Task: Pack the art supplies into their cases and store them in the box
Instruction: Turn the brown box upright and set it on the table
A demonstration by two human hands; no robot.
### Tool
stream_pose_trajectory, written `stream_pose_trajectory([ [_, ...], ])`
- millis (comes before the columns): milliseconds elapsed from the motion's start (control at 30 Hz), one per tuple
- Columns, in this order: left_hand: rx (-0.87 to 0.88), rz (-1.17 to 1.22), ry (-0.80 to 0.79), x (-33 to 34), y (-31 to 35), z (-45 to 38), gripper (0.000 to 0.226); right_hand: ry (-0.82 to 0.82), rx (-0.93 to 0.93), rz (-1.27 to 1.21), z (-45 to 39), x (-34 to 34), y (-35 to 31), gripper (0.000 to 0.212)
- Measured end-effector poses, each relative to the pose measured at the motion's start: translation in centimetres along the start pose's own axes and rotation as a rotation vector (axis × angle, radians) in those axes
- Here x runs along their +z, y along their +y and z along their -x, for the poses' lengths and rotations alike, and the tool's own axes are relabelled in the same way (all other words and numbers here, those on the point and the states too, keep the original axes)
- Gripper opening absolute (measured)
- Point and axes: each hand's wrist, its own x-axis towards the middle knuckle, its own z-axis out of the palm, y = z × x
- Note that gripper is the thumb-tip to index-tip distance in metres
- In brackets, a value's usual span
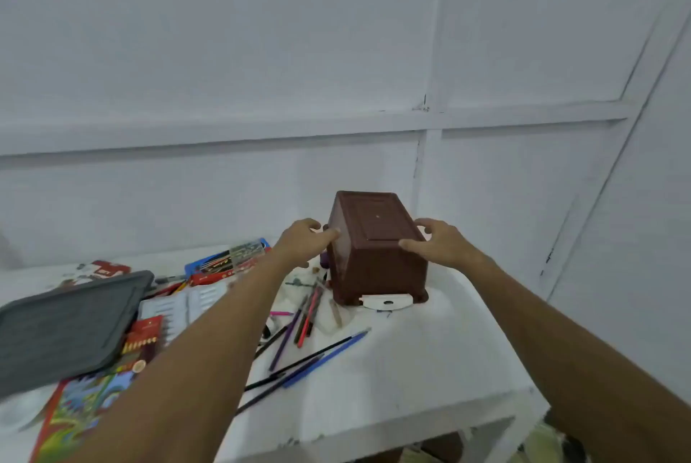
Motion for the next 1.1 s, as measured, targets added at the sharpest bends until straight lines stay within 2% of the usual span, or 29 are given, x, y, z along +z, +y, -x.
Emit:
stream_pose_trajectory([
  [133, -0.107, 0.130, -0.030, 1.2, -0.3, -2.4, 0.065, 0.029, 0.063, -0.107, -2.6, 1.0, 1.9, 0.063],
  [267, -0.178, 0.231, -0.068, 2.3, -0.1, -5.3, 0.060, 0.057, 0.170, -0.196, -6.2, 2.3, 3.6, 0.075],
  [400, -0.192, 0.187, -0.134, 3.6, -0.4, -7.6, 0.076, 0.030, 0.260, -0.313, -9.1, 3.0, 5.5, 0.080],
  [533, -0.196, 0.205, -0.216, 4.8, -1.3, -8.9, 0.092, -0.005, 0.293, -0.430, -10.5, 4.0, 6.5, 0.060],
  [667, -0.164, 0.243, -0.342, 5.9, -1.7, -8.4, 0.076, -0.039, 0.301, -0.540, -11.0, 4.6, 6.6, 0.053],
  [733, -0.158, 0.257, -0.345, 6.4, -1.6, -7.9, 0.076, -0.029, 0.289, -0.560, -10.9, 4.6, 7.0, 0.057],
  [867, -0.131, 0.342, -0.319, 6.3, -0.9, -6.8, 0.058, -0.009, 0.221, -0.605, -10.3, 3.6, 7.4, 0.062],
  [1033, -0.027, 0.597, -0.089, 5.4, 0.0, -7.3, 0.109, -0.043, 0.055, -0.791, -8.6, 0.1, 7.9, 0.054],
  [1067, -0.051, 0.689, -0.060, 5.1, 0.6, -7.2, 0.116, -0.061, 0.021, -0.825, -8.4, -0.8, 8.2, 0.053],
  [1100, -0.062, 0.770, -0.059, 4.8, 1.2, -6.8, 0.114, -0.086, -0.010, -0.842, -8.1, -1.6, 8.5, 0.053],
])
